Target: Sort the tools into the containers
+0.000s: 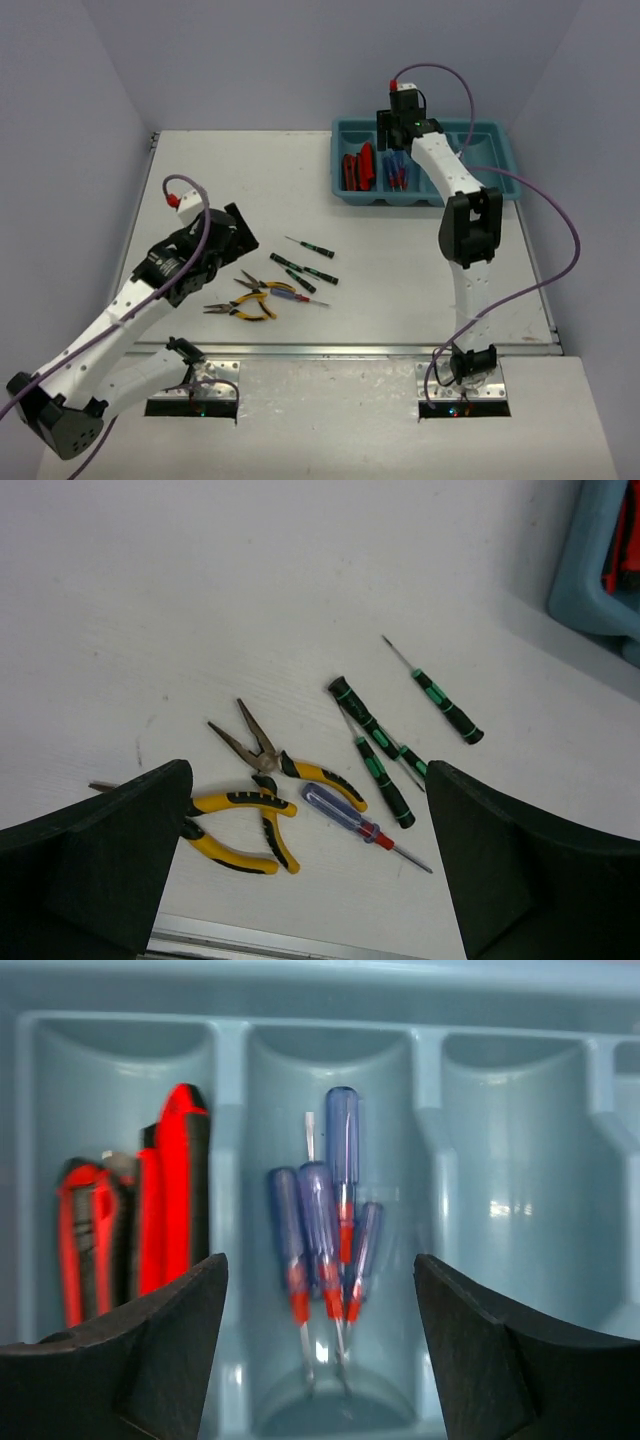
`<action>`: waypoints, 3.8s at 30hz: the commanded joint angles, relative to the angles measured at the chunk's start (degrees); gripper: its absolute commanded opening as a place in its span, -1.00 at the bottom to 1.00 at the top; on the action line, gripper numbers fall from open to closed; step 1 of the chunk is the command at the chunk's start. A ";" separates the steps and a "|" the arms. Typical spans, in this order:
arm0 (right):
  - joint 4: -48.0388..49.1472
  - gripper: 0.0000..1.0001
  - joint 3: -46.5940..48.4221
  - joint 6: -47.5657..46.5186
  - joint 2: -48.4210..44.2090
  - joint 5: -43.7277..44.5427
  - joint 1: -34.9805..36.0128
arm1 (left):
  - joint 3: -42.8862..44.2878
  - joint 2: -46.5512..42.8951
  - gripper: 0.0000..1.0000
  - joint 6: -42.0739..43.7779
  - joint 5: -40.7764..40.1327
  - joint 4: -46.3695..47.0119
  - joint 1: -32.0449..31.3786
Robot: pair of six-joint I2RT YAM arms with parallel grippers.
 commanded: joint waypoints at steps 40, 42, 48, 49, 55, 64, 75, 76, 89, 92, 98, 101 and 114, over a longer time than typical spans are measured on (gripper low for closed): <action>10.91 0.98 -76.23 10.98 -67.22 -20.54 1.97 | 7.25 46.05 -0.17 -38.31 11.82 -0.89 -14.83; 11.01 0.98 -76.38 11.02 -67.36 -20.49 1.97 | 6.85 46.25 -0.18 -38.31 11.96 -0.85 -14.88; 11.48 0.98 -76.63 11.24 -67.14 -20.82 1.97 | 4.75 46.13 -0.25 -38.63 12.39 -0.31 -15.41; 11.52 0.98 -76.66 11.24 -67.21 -20.86 1.97 | 4.25 46.03 -0.26 -38.74 12.46 -0.06 -15.44; 11.39 0.98 -76.85 11.33 -68.04 -21.13 1.97 | 1.18 45.36 -0.37 -38.99 13.44 1.61 -15.63; 13.46 0.98 -77.48 9.93 -69.64 -30.92 1.97 | 0.36 39.12 -0.98 -39.10 12.11 0.71 -18.61; 40.21 0.98 -83.95 24.10 -70.75 -74.60 6.02 | 1.52 18.64 -1.00 -24.77 -0.05 12.81 -25.85; 42.23 0.98 -84.25 25.21 -70.99 -74.82 7.94 | 0.29 16.60 -1.00 -20.00 0.05 18.72 -25.83; 56.12 0.18 -87.80 31.45 -69.77 -64.43 20.49 | -4.34 7.62 -1.00 -1.14 16.37 51.64 -25.76; 56.41 -0.03 -87.08 31.45 -68.65 -63.30 21.12 | -5.75 6.67 -1.00 -1.15 17.34 53.90 -25.76; 52.39 -1.00 -86.56 29.50 -68.94 -56.77 21.18 | -4.23 6.92 0.40 0.97 13.84 49.66 -25.76; 45.03 -1.00 -84.08 26.35 -68.39 -48.04 20.99 | 0.89 7.86 1.00 1.20 4.68 38.50 -25.76; 8.03 -1.00 -45.17 9.00 -38.36 -17.16 -0.11 | 16.97 5.76 1.00 -9.01 -25.52 -10.40 -25.29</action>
